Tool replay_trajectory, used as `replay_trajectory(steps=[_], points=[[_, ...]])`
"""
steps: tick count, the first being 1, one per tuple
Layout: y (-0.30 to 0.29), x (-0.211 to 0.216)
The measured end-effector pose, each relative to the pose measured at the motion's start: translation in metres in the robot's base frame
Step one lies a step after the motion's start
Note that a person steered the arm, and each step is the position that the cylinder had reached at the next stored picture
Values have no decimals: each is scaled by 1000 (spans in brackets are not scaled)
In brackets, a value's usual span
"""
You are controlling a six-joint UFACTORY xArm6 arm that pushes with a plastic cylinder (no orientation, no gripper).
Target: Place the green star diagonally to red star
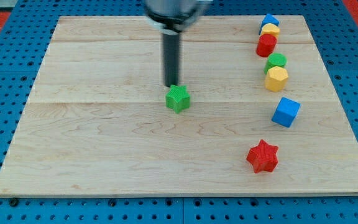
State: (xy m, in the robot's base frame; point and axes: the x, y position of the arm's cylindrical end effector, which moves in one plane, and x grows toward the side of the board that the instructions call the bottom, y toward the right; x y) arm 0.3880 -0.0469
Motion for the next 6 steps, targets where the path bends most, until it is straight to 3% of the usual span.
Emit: replay_trajectory(steps=[1,2,3,4,5,6], points=[[16,29],[110,35],[78,1],[46,28],[92,58],[113,36]])
